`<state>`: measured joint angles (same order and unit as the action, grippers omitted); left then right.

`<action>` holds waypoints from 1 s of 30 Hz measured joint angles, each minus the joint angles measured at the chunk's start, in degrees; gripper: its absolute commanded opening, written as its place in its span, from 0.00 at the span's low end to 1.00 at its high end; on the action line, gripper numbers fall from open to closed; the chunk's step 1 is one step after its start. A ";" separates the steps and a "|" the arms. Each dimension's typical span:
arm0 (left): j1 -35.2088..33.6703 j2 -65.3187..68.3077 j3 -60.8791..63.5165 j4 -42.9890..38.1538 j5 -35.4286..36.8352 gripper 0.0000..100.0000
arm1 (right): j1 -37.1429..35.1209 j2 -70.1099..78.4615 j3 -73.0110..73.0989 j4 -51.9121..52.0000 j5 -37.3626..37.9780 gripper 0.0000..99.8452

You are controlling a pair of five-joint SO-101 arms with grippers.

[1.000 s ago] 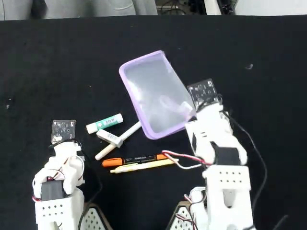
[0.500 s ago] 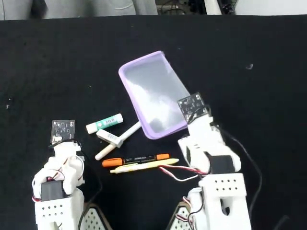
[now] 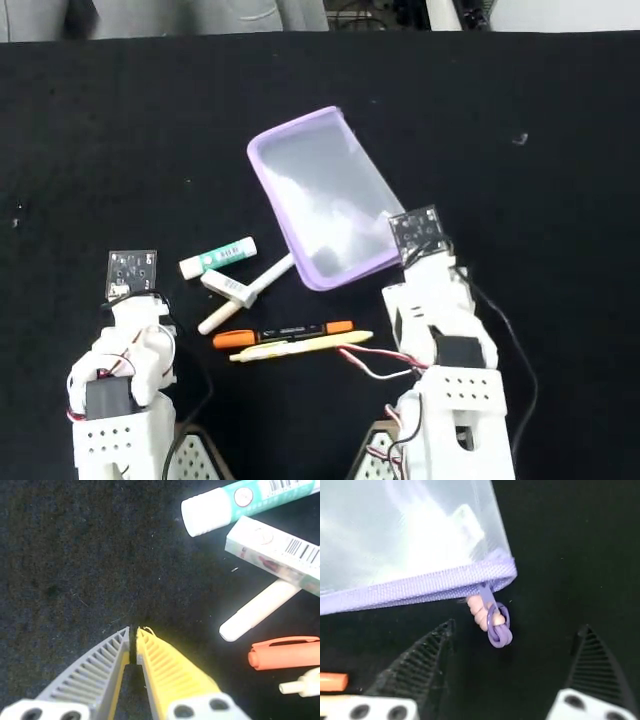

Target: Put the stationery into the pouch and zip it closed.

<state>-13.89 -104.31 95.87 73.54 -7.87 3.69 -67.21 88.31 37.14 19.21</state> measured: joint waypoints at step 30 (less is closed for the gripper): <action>0.00 0.00 0.00 0.00 0.00 0.03 | -0.44 43.96 -22.07 -4.22 -1.05 0.17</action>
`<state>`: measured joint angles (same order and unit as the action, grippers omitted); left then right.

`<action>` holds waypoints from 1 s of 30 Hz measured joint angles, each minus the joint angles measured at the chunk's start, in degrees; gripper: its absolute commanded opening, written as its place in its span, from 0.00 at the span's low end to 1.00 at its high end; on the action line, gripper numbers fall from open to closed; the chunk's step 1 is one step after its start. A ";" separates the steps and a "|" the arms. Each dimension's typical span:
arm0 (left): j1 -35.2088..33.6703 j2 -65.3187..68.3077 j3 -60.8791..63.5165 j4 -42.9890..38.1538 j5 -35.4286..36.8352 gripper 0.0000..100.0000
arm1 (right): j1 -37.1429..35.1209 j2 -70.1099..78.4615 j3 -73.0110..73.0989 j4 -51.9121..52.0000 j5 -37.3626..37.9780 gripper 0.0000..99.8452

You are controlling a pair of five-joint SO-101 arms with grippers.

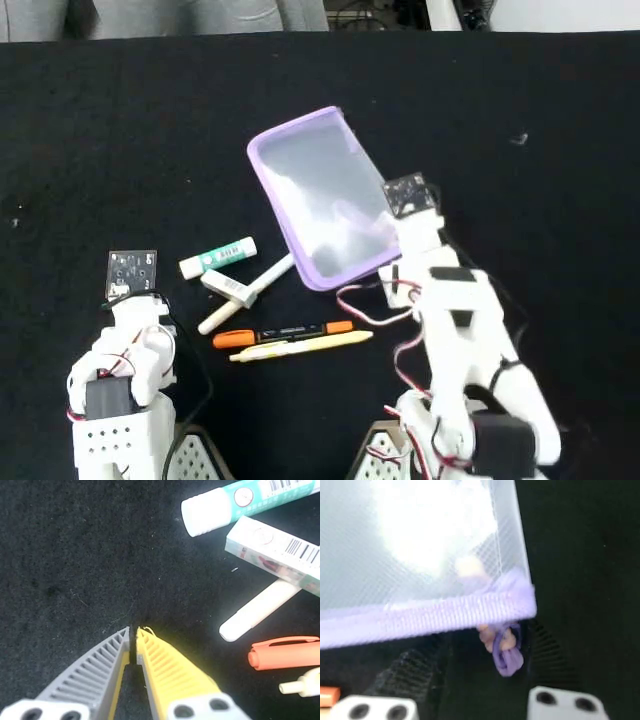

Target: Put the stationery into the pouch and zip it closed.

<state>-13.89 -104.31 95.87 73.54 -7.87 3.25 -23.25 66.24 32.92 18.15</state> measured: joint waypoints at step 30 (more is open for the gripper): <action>0.00 0.00 0.00 0.00 0.00 0.03 | -10.90 -17.85 -52.57 58.02 -4.66 0.01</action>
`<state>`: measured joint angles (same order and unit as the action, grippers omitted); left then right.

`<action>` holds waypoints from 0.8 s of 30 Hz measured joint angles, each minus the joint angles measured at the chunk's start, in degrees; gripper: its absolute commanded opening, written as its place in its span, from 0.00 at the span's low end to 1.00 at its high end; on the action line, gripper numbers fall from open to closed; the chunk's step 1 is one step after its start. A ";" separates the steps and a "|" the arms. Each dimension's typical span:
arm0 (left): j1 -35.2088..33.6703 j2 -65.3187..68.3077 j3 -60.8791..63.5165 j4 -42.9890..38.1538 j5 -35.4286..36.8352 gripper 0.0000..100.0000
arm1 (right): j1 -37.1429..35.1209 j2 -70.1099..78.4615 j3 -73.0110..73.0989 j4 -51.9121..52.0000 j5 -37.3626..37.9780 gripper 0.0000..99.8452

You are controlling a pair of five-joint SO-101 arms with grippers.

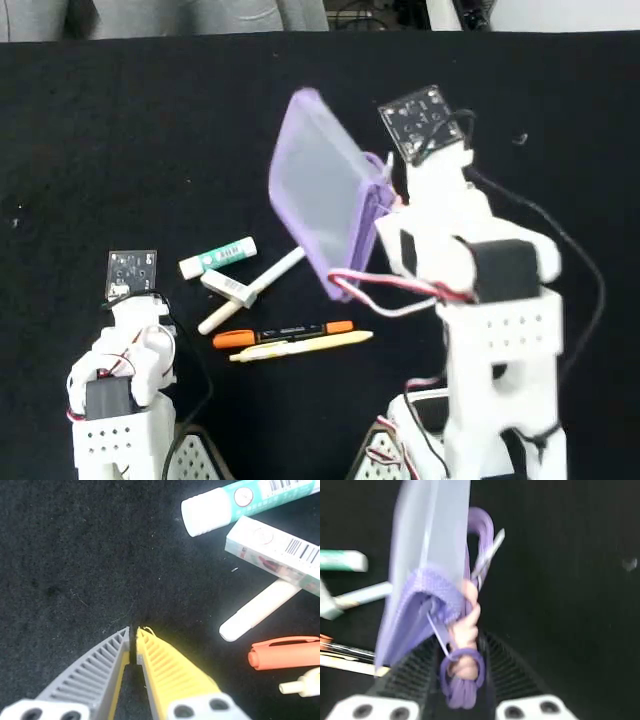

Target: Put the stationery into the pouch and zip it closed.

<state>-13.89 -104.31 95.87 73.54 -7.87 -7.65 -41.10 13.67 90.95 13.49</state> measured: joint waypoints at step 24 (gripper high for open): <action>0.00 0.00 0.00 0.00 0.00 0.03 | 4.92 16.26 -30.07 8.26 6.15 0.01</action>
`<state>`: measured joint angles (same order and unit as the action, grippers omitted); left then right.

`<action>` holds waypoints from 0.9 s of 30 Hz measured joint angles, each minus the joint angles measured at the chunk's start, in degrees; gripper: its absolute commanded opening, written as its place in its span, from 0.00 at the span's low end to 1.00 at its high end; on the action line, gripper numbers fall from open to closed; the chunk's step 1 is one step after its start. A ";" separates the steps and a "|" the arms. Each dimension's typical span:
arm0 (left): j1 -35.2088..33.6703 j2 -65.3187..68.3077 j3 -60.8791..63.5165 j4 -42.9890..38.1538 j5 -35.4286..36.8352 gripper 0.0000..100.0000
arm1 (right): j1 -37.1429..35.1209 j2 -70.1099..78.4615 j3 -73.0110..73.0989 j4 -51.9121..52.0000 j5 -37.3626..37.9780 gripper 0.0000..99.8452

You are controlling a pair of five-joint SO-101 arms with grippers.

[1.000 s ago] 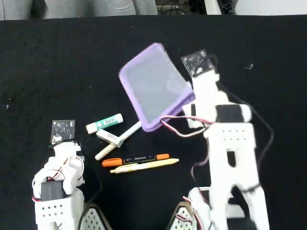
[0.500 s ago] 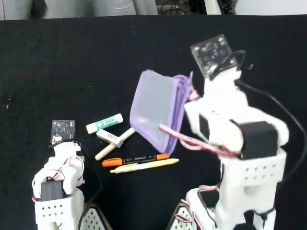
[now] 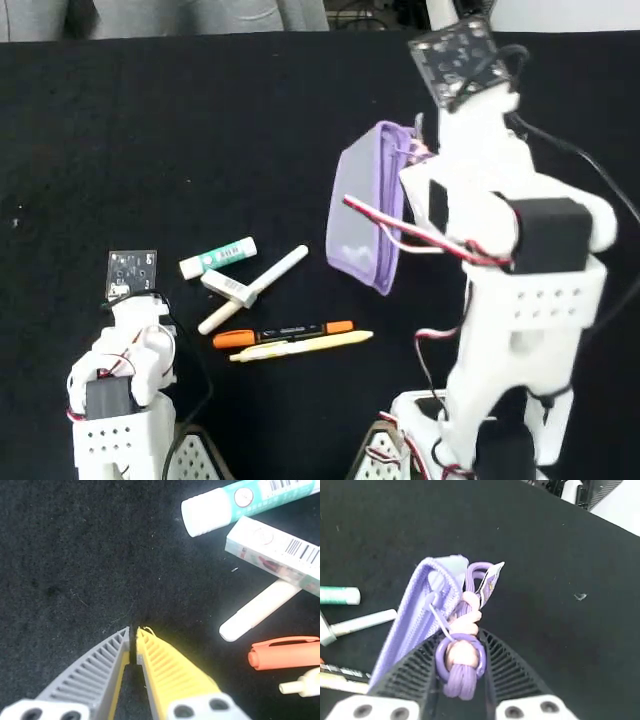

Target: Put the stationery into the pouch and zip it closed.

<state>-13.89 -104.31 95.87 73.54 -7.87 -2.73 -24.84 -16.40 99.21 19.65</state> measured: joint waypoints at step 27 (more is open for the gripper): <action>0.00 0.00 0.00 0.00 0.00 0.03 | 14.77 0.53 4.57 -4.22 26.11 0.01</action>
<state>-13.89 -104.31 95.87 73.54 -7.87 12.04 -24.31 -11.82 94.99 45.76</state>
